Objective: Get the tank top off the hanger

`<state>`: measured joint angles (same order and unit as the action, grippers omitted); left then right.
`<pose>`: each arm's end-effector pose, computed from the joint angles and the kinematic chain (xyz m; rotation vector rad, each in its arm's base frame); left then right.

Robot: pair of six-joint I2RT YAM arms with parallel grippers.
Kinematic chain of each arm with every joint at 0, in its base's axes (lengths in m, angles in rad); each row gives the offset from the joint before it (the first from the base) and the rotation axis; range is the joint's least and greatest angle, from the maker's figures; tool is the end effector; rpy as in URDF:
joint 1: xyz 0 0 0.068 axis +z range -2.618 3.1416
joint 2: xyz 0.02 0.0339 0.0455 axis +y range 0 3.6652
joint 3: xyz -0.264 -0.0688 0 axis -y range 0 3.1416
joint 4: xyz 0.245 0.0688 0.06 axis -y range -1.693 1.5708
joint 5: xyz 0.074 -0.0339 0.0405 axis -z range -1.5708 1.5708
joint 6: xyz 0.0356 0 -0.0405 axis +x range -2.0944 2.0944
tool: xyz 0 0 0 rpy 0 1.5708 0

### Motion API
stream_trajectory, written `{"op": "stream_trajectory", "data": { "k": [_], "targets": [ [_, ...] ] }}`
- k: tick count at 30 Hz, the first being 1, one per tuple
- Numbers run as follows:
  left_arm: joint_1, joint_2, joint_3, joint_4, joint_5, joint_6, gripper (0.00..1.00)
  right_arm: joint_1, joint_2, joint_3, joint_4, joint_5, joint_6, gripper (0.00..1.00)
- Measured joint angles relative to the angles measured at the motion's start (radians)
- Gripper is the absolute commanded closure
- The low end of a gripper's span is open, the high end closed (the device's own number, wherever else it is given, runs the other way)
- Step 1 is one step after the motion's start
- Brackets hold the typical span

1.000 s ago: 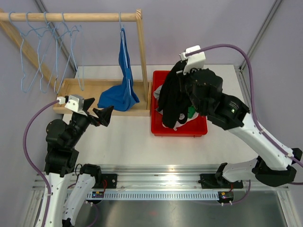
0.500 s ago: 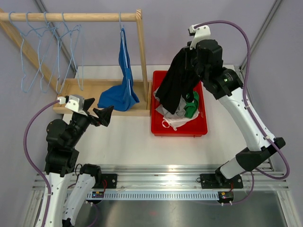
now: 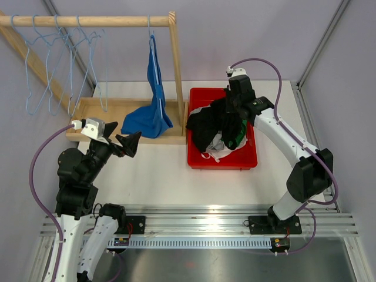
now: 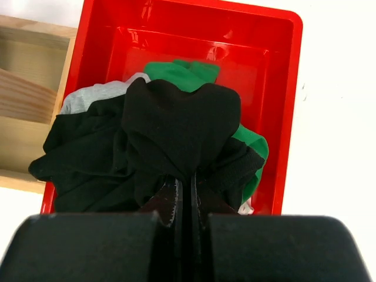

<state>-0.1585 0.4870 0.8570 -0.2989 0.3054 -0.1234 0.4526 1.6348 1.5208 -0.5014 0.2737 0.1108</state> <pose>0.0981 -0.0265 0.3893 0.2741 1.4950 -0.4547 0.3419 0.1556 0.3462 -0.2151 2.1495 0.0251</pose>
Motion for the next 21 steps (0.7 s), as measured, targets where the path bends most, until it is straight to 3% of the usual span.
{"op": "stream_trajectory", "data": {
  "k": [4, 5, 7, 8, 21],
  "targets": [
    [-0.001, 0.000, 0.000, 0.000, 0.000, 0.000, 0.01, 0.000, 0.000, -0.012, 0.022, -0.003, 0.016, 1.00],
    [-0.001, 0.000, 0.000, 0.000, 0.000, 0.000, 0.01, 0.000, -0.001, -0.012, 0.027, -0.003, 0.019, 0.91],
    [-0.001, 0.000, 0.000, 0.000, 0.000, 0.000, 0.01, 0.000, -0.001, -0.012, 0.038, -0.003, 0.030, 0.13],
    [-0.001, 0.000, 0.000, 0.000, 0.000, 0.000, 0.01, 0.000, -0.001, -0.012, 0.041, -0.002, 0.032, 0.01],
    [-0.001, 0.007, 0.000, 0.000, -0.003, 0.000, 0.01, 0.000, -0.001, -0.012, 0.042, 0.003, 0.029, 0.01]
  ]
}}
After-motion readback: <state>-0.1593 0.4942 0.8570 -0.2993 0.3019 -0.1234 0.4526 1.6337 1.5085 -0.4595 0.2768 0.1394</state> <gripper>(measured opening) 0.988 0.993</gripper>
